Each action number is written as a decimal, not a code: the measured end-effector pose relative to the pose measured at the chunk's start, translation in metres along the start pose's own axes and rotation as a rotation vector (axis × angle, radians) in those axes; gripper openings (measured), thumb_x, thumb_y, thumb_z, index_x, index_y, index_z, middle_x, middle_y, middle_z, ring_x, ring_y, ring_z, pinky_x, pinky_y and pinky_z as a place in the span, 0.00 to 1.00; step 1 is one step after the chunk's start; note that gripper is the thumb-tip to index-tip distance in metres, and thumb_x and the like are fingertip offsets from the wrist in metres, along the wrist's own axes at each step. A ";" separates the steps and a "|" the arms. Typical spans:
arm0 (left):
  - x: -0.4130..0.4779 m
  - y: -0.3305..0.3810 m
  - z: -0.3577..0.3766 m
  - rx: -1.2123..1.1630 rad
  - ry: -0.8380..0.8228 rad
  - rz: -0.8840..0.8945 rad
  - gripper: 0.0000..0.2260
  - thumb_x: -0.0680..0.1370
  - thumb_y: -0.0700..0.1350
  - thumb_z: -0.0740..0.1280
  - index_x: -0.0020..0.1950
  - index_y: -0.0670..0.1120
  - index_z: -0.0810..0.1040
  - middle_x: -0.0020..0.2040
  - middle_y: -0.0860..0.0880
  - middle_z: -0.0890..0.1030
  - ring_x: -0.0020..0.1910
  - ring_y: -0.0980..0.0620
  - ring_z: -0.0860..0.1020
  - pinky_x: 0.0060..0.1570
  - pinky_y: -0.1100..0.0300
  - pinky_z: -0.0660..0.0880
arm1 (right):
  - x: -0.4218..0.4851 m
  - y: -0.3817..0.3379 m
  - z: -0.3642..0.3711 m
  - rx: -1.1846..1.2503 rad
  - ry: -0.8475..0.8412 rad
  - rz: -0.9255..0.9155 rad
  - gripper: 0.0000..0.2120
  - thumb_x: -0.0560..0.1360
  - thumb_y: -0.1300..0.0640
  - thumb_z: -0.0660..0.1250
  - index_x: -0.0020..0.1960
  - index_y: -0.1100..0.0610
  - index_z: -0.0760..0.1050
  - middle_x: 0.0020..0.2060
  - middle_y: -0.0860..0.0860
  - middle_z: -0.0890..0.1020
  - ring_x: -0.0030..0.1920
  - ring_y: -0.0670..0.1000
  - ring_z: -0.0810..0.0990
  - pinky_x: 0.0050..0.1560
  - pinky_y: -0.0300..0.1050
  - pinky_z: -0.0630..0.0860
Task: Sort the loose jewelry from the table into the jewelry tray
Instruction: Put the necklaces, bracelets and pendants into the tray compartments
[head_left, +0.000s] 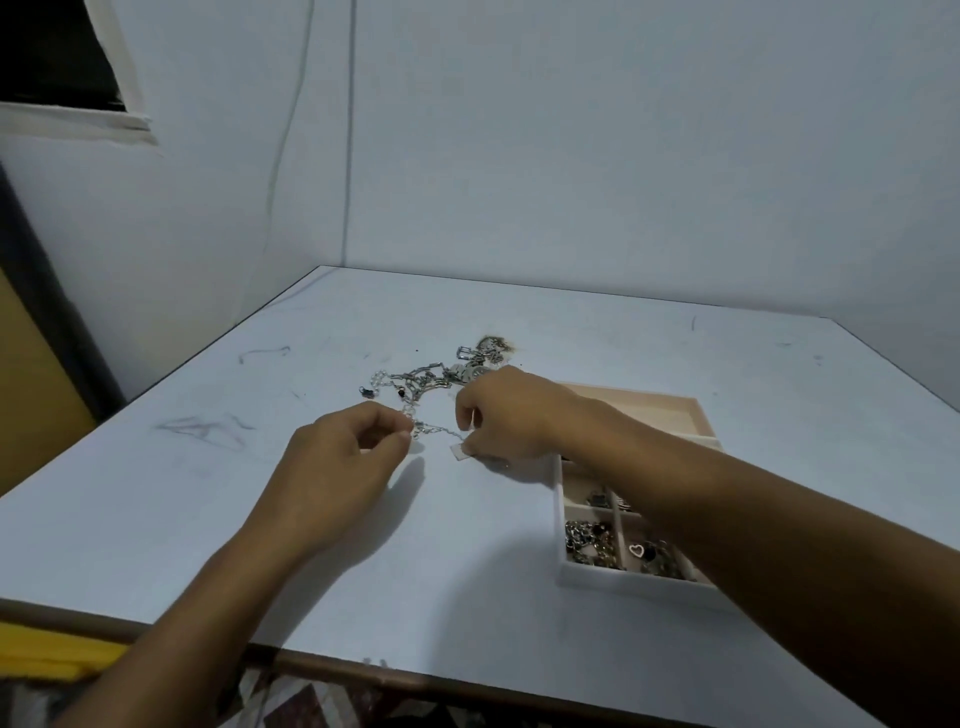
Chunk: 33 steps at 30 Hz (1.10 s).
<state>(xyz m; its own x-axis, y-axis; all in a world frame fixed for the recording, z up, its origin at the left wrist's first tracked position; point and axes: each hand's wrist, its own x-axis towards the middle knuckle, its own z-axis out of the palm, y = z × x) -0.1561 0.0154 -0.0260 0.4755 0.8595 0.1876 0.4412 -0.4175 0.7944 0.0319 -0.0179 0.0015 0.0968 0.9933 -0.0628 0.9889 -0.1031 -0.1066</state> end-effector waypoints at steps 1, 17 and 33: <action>0.002 -0.001 0.001 0.026 -0.010 0.011 0.05 0.76 0.47 0.66 0.44 0.55 0.81 0.45 0.59 0.82 0.48 0.64 0.77 0.43 0.69 0.69 | 0.004 -0.002 0.000 0.005 -0.015 0.006 0.10 0.73 0.52 0.71 0.51 0.57 0.80 0.48 0.51 0.82 0.50 0.53 0.78 0.51 0.51 0.78; 0.022 -0.008 0.014 0.185 -0.026 0.031 0.07 0.76 0.48 0.65 0.49 0.54 0.81 0.50 0.55 0.81 0.49 0.55 0.76 0.45 0.61 0.69 | 0.021 -0.021 0.001 -0.061 -0.031 0.135 0.12 0.67 0.64 0.67 0.28 0.56 0.68 0.26 0.51 0.72 0.31 0.53 0.73 0.29 0.40 0.68; 0.036 0.004 0.023 -0.360 0.036 -0.173 0.07 0.75 0.43 0.66 0.44 0.52 0.82 0.43 0.53 0.83 0.41 0.52 0.79 0.50 0.55 0.76 | 0.010 0.003 -0.024 0.537 0.030 0.025 0.03 0.74 0.62 0.63 0.41 0.60 0.71 0.37 0.63 0.82 0.28 0.42 0.80 0.39 0.50 0.76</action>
<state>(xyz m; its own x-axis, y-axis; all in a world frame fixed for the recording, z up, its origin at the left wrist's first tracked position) -0.1198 0.0381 -0.0290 0.3877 0.9205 0.0488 0.2144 -0.1415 0.9664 0.0383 -0.0068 0.0243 0.1307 0.9904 -0.0444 0.7907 -0.1312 -0.5980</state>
